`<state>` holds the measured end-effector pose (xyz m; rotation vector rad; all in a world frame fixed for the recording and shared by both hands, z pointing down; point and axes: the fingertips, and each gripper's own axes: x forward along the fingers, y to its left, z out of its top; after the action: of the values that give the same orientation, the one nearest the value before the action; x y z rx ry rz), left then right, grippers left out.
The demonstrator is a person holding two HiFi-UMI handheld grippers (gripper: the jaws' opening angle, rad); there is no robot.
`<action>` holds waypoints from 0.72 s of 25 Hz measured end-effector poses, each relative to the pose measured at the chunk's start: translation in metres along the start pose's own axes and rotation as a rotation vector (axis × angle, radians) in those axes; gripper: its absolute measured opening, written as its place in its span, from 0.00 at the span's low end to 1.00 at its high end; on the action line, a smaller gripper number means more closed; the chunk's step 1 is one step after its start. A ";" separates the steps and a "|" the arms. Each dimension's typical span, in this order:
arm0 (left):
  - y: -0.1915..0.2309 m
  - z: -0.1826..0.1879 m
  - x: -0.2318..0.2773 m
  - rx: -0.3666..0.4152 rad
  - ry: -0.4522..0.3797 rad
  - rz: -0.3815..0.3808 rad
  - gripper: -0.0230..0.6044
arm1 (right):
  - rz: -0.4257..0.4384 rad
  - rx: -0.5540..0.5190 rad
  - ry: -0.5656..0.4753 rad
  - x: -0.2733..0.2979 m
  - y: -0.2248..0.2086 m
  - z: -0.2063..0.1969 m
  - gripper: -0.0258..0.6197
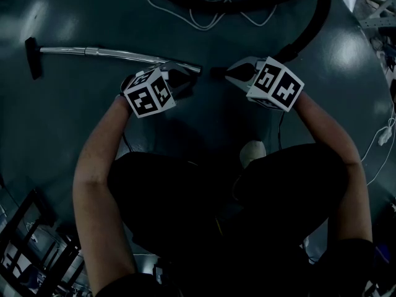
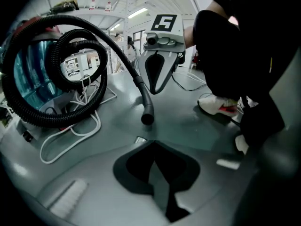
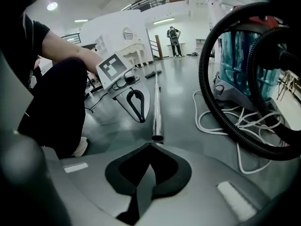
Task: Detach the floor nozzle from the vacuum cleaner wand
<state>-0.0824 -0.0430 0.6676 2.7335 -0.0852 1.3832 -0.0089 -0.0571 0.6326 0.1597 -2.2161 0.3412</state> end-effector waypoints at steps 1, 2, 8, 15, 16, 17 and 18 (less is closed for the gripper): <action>0.001 0.000 -0.001 -0.002 -0.002 0.003 0.05 | 0.003 -0.002 0.000 0.000 0.001 0.000 0.04; 0.001 0.001 -0.001 -0.003 -0.003 0.006 0.05 | 0.005 -0.004 0.001 0.000 0.002 0.000 0.04; 0.000 0.004 -0.004 0.002 -0.011 0.009 0.05 | 0.002 -0.033 0.007 0.001 0.007 0.002 0.03; 0.000 0.007 0.000 0.011 -0.014 0.016 0.05 | -0.024 -0.034 -0.010 0.000 0.006 -0.001 0.03; 0.001 0.008 0.000 0.012 -0.019 0.022 0.05 | -0.030 -0.030 -0.019 0.000 0.005 0.000 0.03; 0.003 0.009 0.000 0.012 -0.026 0.030 0.05 | -0.033 -0.027 -0.027 0.000 0.004 0.001 0.03; 0.004 0.010 0.000 0.012 -0.032 0.036 0.05 | -0.035 -0.024 -0.034 0.000 0.003 0.001 0.03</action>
<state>-0.0750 -0.0481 0.6621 2.7775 -0.1293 1.3528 -0.0104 -0.0548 0.6309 0.1928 -2.2471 0.2949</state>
